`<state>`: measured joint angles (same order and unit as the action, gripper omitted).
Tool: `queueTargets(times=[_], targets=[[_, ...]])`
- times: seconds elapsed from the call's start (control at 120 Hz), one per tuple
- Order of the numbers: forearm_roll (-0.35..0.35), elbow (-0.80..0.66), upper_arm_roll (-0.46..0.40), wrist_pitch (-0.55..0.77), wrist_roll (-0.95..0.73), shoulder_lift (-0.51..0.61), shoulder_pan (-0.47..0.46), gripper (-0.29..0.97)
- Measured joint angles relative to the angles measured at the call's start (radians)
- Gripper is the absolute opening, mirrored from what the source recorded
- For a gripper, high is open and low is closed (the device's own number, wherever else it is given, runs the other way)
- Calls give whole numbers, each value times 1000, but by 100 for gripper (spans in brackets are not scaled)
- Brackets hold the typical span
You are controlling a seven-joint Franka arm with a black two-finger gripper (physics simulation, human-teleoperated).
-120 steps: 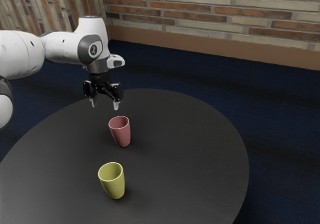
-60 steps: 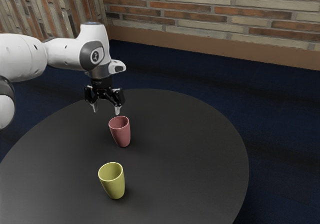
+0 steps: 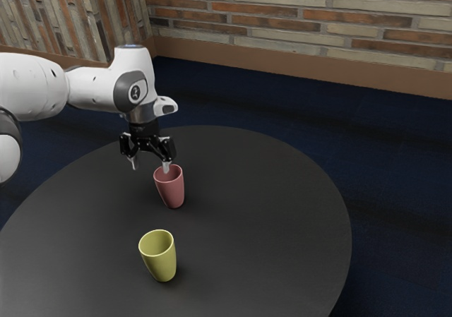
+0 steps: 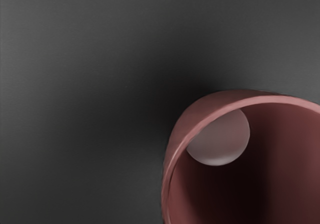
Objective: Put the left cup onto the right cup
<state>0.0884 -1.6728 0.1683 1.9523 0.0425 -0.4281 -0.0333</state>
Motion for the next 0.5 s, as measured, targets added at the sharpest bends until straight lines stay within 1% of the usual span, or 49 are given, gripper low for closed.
queueTargets(times=[0.5], targets=[[1, -3, -1, 19, 4, -6, 8, 68]])
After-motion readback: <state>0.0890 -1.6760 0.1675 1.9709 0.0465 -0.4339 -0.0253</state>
